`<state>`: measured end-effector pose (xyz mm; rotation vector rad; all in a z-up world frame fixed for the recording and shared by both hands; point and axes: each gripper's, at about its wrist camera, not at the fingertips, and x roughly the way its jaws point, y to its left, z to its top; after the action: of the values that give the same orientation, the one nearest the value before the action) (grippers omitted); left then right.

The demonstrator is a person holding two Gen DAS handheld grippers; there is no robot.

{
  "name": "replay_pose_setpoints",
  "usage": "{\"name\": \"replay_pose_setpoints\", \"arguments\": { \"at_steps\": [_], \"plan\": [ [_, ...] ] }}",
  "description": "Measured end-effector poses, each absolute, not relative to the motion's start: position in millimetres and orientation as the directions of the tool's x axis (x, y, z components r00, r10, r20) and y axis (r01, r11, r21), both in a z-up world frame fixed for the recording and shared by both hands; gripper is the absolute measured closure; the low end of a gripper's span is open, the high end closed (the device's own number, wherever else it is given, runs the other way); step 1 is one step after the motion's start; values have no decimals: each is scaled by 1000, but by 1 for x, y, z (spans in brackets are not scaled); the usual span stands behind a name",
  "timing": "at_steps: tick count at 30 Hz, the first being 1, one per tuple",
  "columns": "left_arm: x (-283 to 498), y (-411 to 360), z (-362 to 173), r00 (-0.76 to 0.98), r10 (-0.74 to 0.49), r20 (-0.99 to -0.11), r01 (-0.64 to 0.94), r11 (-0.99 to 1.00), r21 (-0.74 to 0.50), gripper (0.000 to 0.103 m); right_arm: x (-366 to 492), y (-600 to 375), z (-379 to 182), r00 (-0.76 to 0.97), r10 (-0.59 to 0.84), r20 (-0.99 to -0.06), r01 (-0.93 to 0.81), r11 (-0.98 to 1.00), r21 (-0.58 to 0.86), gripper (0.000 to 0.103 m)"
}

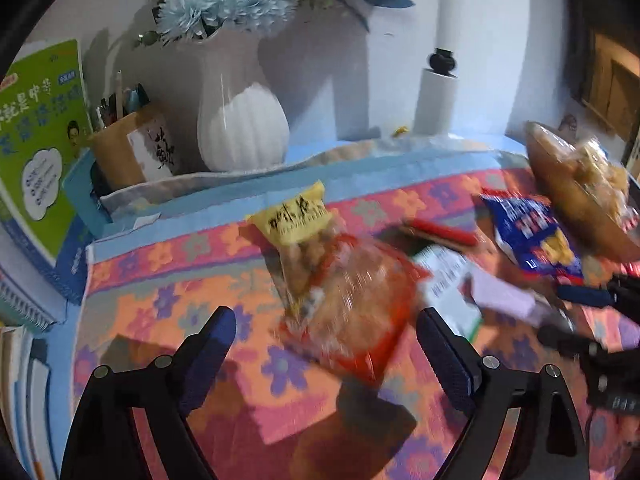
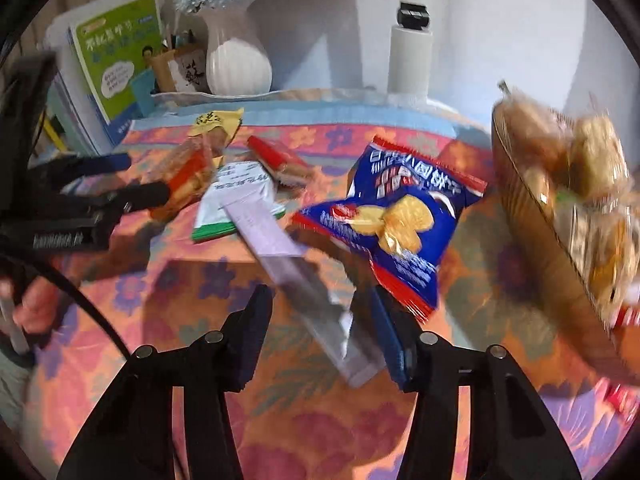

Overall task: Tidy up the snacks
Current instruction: 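Grasp the red bread pack with left gripper while right grasps the pink stick pack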

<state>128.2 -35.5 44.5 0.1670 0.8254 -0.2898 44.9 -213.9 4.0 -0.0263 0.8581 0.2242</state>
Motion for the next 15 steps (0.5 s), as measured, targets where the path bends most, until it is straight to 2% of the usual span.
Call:
{"name": "replay_pose_setpoints", "arguments": {
  "at_steps": [2,4,6,8,11,15],
  "plan": [
    [136,-41,37,621,-206,-756,339,941,22,12,51,-214,-2,631,191,-752,-202,976,79,52],
    [142,-46,28,594,-225,-772,360,933,5,27,51,-215,-2,636,188,-749,-201,977,74,55],
    [139,-49,26,590,-222,-776,369,929,15,42,47,-215,-2,649,186,-738,-201,977,71,69],
    [133,-48,29,600,-213,-771,361,932,23,51,40,-215,0,649,206,-732,-216,973,83,76],
    [118,-43,34,617,-163,-770,315,948,52,54,27,-217,1,633,200,-748,-200,976,92,84],
    [81,-30,46,637,-177,-750,291,957,22,54,-8,-234,2,613,285,-736,-194,958,210,84]
  ]
}}
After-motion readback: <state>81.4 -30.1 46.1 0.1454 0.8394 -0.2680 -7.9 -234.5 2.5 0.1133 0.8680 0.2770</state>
